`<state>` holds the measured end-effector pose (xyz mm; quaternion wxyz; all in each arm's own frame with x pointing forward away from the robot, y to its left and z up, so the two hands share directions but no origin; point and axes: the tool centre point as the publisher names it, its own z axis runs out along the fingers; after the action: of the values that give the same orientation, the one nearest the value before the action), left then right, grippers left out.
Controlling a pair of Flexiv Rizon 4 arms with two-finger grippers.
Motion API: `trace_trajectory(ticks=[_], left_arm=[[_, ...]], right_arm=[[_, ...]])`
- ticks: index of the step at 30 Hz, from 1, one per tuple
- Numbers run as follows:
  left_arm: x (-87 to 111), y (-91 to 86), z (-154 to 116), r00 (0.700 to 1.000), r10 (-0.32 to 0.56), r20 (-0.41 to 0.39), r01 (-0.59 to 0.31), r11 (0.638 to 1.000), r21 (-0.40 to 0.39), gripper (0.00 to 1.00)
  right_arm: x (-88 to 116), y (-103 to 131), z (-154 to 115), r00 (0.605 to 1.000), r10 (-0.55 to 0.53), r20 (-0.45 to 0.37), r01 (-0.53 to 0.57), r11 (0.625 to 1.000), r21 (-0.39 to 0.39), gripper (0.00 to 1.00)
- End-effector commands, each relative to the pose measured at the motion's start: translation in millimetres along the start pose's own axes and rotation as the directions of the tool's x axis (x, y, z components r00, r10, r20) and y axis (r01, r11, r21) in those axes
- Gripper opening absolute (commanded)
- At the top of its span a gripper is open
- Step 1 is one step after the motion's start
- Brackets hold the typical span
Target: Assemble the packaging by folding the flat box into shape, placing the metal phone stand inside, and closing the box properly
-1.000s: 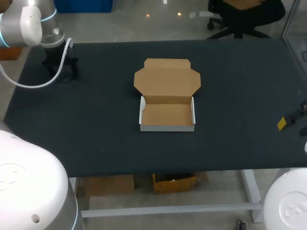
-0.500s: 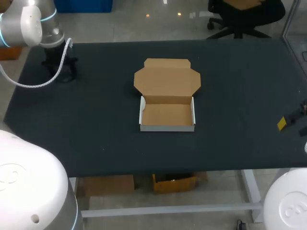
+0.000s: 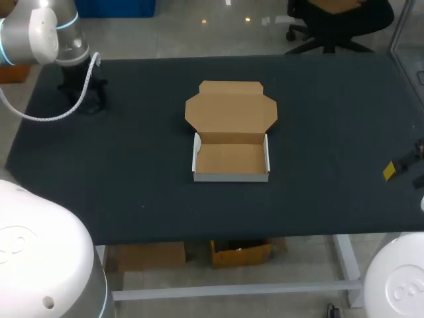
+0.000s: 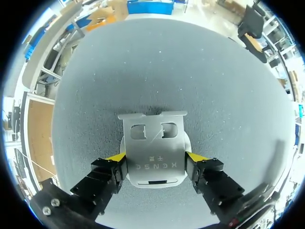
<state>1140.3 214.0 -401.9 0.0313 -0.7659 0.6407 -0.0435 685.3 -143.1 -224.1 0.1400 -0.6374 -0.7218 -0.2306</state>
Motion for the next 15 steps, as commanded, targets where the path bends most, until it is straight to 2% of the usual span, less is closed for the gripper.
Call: trace_trajectory(ticks=[1,4,10,13,15], left_arm=[[0.7,-2.5,1.9,1.0,0.0,0.003,0.0,1.0,-0.004,0.77],[0.7,-2.6,1.4,1.0,-0.001,0.003,0.001,1.0,-0.003,0.79],[1.0,-3.9,2.1,1.0,-0.001,0.007,0.001,1.0,-0.004,0.72],[1.0,-4.8,4.1,1.0,-0.001,0.012,0.001,1.0,-0.007,0.48],[0.9,-5.2,4.4,1.0,-0.001,0.014,0.001,1.0,-0.007,0.37]], right_arm=[[0.0,-0.7,-1.1,1.0,-0.001,-0.001,0.001,1.0,0.0,1.0],[0.0,-0.7,-1.1,1.0,-0.001,-0.001,0.001,1.0,0.0,1.0],[0.0,-0.7,-1.1,1.0,-0.001,-0.001,0.001,1.0,0.0,1.0],[0.0,-0.7,-1.1,1.0,-0.001,-0.001,0.001,1.0,0.0,1.0],[0.0,-0.7,-1.1,1.0,-0.001,-0.001,0.001,1.0,0.0,1.0]])
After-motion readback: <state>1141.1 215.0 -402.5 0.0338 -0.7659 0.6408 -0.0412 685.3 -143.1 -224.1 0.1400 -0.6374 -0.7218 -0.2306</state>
